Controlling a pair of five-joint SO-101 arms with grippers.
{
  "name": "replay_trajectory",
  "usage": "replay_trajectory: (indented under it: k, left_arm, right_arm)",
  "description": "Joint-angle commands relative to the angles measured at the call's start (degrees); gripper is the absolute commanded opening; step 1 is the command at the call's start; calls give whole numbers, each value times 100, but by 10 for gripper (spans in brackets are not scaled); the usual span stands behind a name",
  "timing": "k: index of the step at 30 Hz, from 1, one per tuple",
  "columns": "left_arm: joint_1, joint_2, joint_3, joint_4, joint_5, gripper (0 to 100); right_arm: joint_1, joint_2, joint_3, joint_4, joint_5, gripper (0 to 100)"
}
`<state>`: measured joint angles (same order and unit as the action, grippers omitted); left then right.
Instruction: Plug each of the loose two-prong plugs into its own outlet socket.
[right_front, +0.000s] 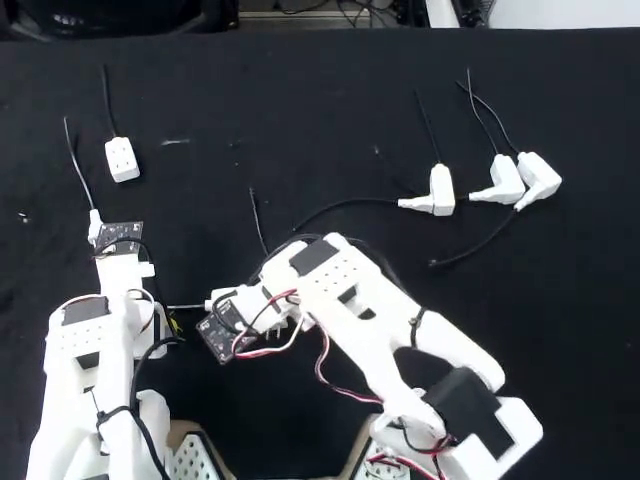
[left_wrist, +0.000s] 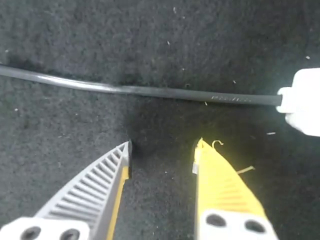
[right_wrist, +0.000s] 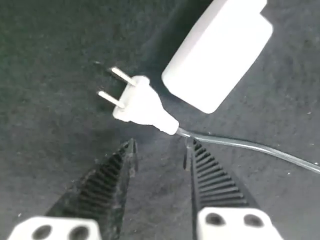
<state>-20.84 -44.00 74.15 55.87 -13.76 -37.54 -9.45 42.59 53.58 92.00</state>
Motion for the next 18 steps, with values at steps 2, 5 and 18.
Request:
replay_trajectory:
  k: [2,5,18]
  left_arm:
    - [84,-62,-57,53,9,210]
    - [84,-62,-57,53,9,210]
    - [84,-62,-48,53,9,210]
  right_arm:
    - [-202,-286,-13,-88,-97,144]
    - [-308,-286,-40,-105,-229,144]
    - [-378,989,233,-1204,-246,144]
